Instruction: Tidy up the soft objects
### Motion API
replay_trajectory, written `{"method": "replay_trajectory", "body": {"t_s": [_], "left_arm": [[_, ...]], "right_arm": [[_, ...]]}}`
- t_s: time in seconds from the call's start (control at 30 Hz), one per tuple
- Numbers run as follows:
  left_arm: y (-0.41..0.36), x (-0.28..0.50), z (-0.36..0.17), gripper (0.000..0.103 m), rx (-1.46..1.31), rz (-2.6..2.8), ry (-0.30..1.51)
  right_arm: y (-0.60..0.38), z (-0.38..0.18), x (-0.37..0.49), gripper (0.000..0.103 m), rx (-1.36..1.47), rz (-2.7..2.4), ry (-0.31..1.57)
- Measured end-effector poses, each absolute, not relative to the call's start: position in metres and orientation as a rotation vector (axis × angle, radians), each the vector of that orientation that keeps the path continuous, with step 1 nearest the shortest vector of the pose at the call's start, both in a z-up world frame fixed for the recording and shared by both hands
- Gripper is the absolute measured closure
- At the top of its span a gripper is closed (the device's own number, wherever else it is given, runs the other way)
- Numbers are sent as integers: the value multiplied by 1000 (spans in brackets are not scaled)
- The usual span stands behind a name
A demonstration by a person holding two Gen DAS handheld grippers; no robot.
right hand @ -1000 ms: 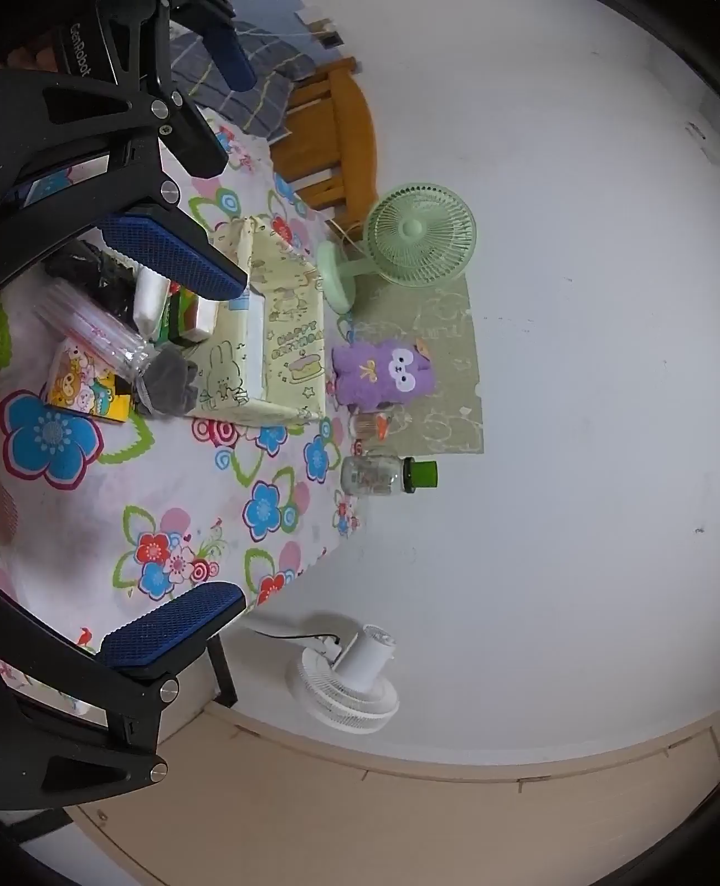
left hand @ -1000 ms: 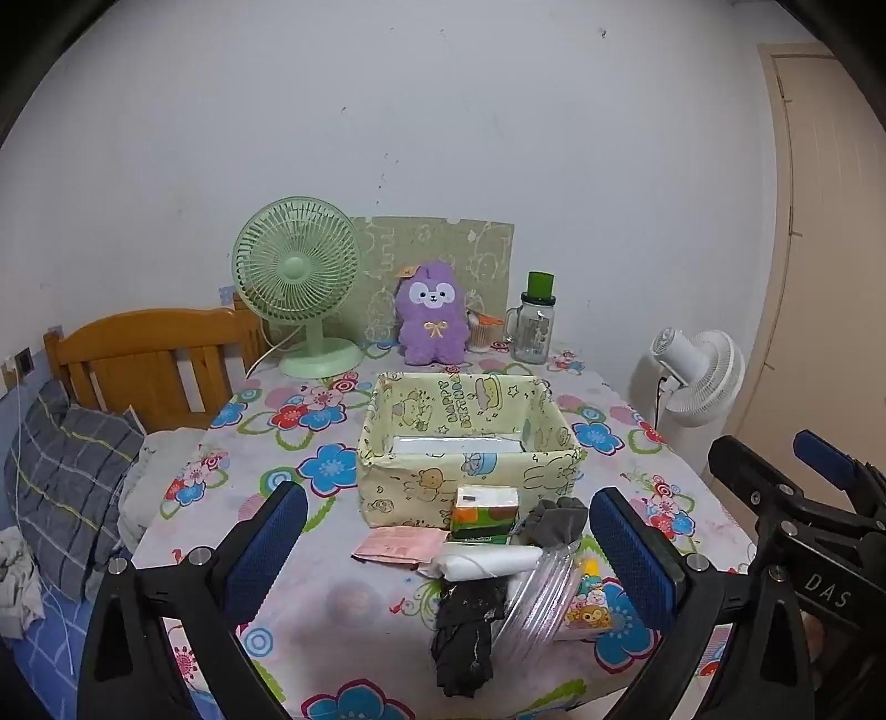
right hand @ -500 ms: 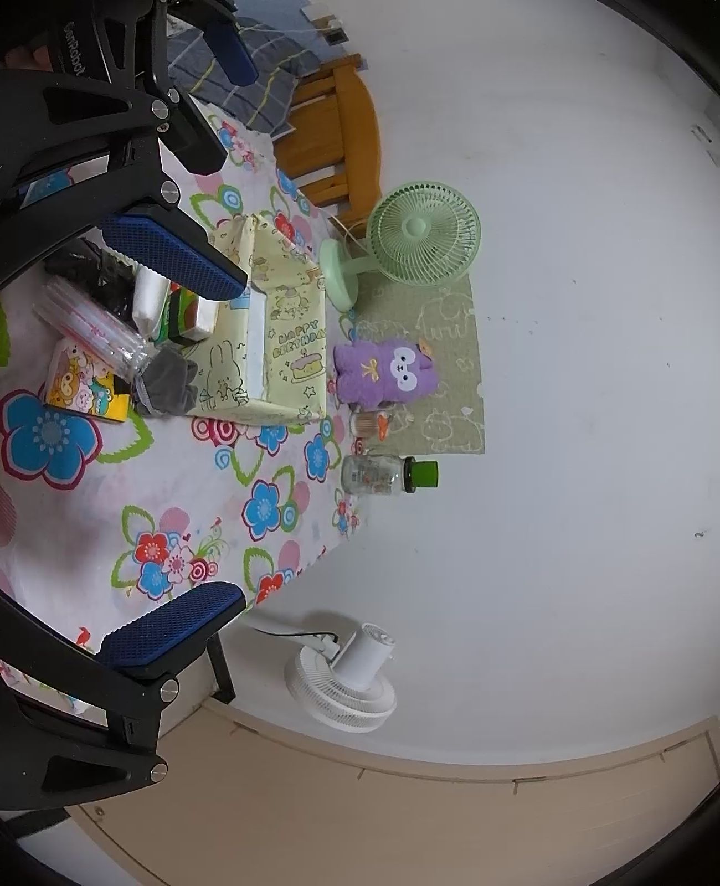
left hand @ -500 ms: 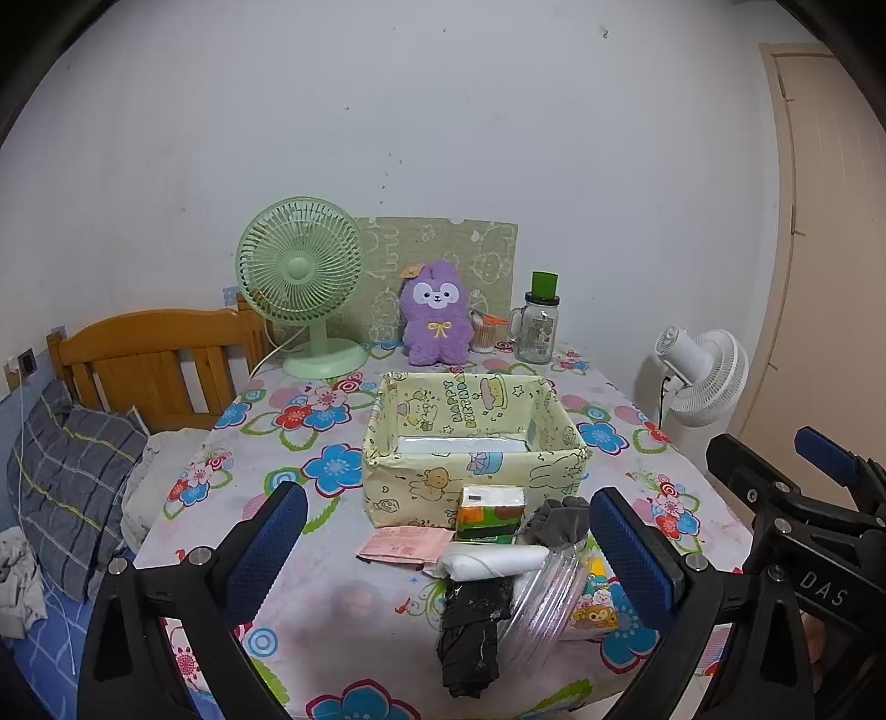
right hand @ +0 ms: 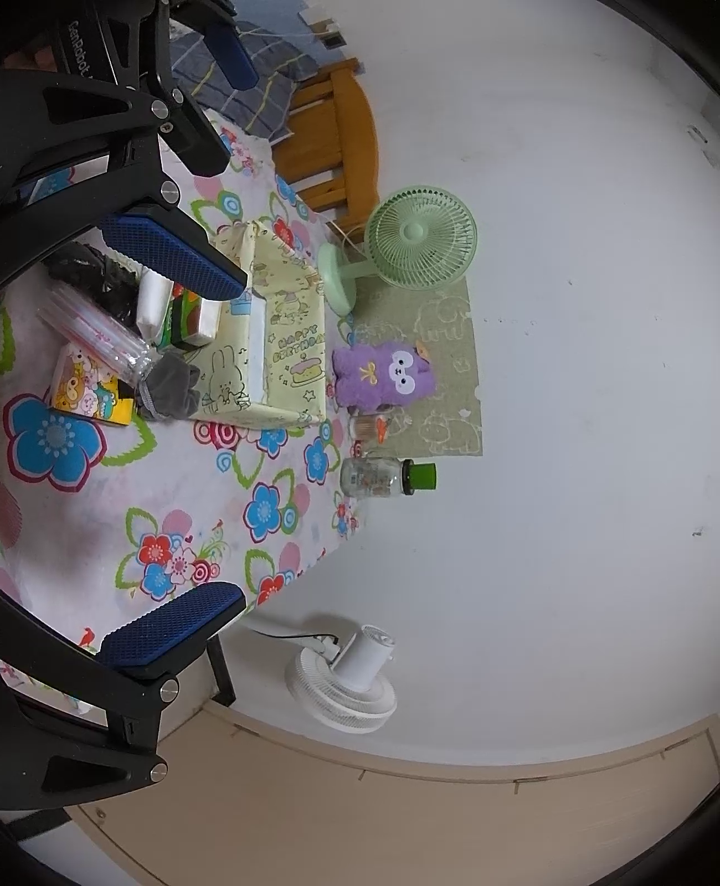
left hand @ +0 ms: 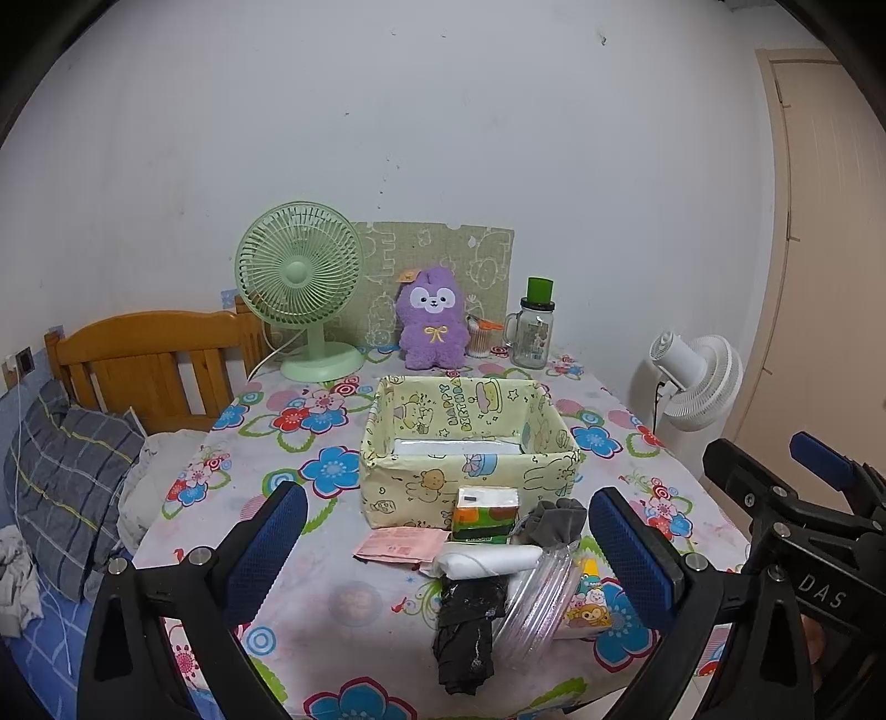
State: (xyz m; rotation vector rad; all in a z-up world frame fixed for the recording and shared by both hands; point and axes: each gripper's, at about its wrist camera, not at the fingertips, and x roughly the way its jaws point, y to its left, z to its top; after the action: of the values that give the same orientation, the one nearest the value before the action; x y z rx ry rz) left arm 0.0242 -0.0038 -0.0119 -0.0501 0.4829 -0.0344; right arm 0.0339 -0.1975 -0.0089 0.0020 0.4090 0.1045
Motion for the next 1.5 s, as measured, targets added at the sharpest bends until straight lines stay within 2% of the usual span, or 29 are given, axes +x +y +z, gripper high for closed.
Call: {"method": "replay_trajectory", "body": {"t_s": [1.5], "left_arm": [[4,19,-15,1,-67,-35,485]], "right_arm": [[-197,-3,30,1,10,107,399]]}}
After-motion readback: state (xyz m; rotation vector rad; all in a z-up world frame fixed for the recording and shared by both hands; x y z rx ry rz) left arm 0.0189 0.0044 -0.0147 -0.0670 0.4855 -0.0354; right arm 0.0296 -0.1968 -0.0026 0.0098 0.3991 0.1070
